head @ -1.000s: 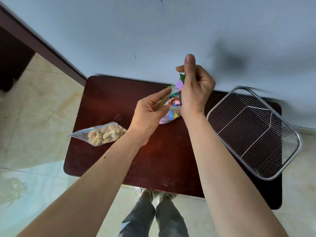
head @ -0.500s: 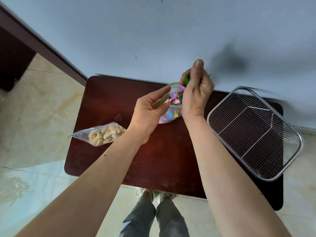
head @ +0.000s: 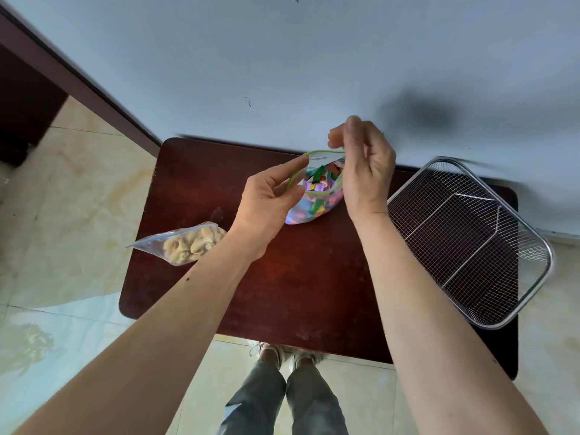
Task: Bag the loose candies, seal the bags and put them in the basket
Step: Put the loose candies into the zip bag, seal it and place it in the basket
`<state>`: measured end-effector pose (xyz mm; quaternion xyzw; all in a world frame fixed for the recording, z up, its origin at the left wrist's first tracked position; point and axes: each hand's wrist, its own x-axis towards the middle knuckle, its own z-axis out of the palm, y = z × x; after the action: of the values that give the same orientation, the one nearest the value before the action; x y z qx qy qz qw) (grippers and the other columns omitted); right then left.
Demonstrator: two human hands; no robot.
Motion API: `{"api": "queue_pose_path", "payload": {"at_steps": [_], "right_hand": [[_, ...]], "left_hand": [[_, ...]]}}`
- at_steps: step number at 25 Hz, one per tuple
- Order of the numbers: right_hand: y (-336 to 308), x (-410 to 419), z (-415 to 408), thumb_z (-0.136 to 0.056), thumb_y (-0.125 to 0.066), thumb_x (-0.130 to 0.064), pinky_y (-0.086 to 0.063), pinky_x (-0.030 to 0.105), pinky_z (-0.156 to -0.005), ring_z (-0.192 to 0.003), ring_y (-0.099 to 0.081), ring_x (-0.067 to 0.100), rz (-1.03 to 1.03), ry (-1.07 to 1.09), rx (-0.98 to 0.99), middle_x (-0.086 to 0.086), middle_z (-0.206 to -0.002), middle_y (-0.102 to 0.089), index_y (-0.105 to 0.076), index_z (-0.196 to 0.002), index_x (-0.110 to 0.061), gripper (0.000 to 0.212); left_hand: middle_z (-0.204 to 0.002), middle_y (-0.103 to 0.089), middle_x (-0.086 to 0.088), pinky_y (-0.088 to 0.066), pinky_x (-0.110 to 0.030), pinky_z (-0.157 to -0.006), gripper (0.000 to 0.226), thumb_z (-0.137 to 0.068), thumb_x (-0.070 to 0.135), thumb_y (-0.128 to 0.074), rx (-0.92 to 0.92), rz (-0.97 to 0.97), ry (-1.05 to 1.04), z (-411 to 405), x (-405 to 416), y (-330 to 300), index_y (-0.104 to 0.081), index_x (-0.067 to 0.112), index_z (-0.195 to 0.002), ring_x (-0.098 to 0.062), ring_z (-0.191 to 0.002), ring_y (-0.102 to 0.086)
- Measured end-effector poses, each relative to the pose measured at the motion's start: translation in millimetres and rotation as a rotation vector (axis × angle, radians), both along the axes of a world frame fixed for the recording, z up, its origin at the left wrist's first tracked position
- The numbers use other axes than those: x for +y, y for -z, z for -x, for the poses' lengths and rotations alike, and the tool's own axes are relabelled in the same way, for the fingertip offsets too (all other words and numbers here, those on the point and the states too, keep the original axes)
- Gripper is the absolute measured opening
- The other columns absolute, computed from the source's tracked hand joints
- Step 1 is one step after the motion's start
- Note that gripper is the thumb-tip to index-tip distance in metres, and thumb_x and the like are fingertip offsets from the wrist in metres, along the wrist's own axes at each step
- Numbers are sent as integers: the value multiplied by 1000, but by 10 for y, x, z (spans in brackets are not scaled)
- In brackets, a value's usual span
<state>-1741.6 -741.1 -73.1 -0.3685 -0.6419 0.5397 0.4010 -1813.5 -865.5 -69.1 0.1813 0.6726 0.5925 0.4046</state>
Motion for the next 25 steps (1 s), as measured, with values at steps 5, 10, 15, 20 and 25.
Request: {"api": "queue_pose_path", "payload": {"at_steps": [5, 10, 15, 20, 25], "right_hand": [[78, 250, -323, -79, -58, -59, -21, 42, -114, -120, -55, 16, -484, -365, -579, -2, -112, -70, -70, -107, -19, 51], [47, 509, -471, -70, -77, -46, -26, 37, -103, -108, -59, 22, -587, -442, -719, -3, -108, -70, -69, -110, -23, 46], [-5, 592, -533, -75, -79, -14, -41, 9, -75, -80, -63, 6, -413, -460, -579, 2, -89, -74, -73, -96, -12, 23], [11, 554, -590, -72, -83, -25, -38, 2, -68, -73, -60, -1, -192, -380, -594, -7, -80, -69, -70, -95, -18, 27], [15, 549, -569, -66, -87, -25, -41, 6, -63, -64, -60, -7, -152, -391, -561, -7, -73, -71, -70, -81, -16, 25]], "left_hand": [[-123, -67, -2, -49, -22, -100, 38, -92, -6, -55, 175, 37, 68, 118, -32, -36, -64, 13, -123, -10, -116, -64], [-106, -70, 5, -48, -17, -91, 31, -92, -2, -52, 458, 117, 171, 288, -85, -1, -68, 18, -110, 5, -97, -64], [-88, -68, 9, -48, -11, -79, 23, -93, -1, -54, 549, 159, 174, 475, -131, -5, -63, 12, -110, 10, -79, -61], [-82, -68, -1, -42, -2, -72, 24, -92, 2, -57, 590, 271, 194, 571, -137, 4, -66, 11, -112, 7, -71, -63], [-105, -73, 4, -52, -32, -94, 31, -88, 27, -65, 652, 311, 258, 484, 38, -57, -67, 22, -118, -11, -98, -68]]}}
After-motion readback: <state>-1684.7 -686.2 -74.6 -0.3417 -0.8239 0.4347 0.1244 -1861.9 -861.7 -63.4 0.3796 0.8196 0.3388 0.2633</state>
